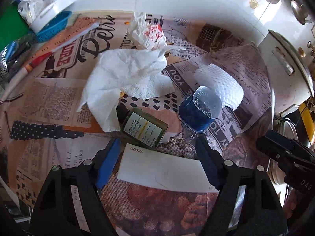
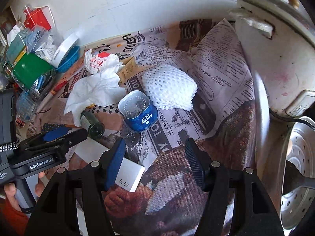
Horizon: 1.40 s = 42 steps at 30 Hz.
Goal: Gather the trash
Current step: 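Grasp the green spray bottle with the left tool while the right tool grasps the blue plastic cup, then lift and carry the spray bottle and cup down over the white bin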
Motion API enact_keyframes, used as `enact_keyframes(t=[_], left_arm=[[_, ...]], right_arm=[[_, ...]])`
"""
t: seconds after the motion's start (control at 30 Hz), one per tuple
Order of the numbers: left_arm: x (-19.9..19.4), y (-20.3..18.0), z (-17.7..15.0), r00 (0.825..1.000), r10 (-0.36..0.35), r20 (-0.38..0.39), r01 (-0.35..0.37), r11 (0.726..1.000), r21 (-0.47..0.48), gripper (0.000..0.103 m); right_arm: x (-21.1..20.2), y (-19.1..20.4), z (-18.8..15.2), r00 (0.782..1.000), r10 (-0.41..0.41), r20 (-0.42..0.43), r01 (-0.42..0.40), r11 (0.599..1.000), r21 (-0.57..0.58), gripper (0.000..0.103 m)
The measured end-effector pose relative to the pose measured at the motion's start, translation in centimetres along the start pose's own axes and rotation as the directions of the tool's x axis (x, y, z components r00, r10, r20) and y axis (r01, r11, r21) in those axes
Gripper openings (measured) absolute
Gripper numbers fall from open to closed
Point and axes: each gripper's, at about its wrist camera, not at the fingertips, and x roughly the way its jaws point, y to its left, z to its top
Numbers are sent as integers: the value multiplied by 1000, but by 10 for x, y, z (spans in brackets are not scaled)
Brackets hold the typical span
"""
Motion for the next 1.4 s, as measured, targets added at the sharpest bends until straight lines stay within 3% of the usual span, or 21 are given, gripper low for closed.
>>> enact_keyframes(t=[0.17,0.27,0.37,0.87,1.1,1.4], left_arm=[[32,6,10,999,31,-8,-32,999,-44,76],[42,8,14,997,78,0,-78,997,-24,68],[49,16,15,997,73,-6,-73,997,-36,57],[26,38,11,996,67,54,-64,996,-54,57],[3,34,8,995,44,92,-39,997,-60,57],[-38,27,1,989,0,148,0,1000,-2,57]], right_arm=[[32,-3,7,998,30,-59,-32,999,-35,59],[46,0,12,995,57,-77,-60,997,-43,59],[57,1,20,992,97,-79,-100,994,-42,59],[107,29,46,990,119,-78,-128,985,-119,64],[99,28,42,988,146,-53,-151,983,-103,63],[40,38,32,992,121,32,-119,991,-65,63]])
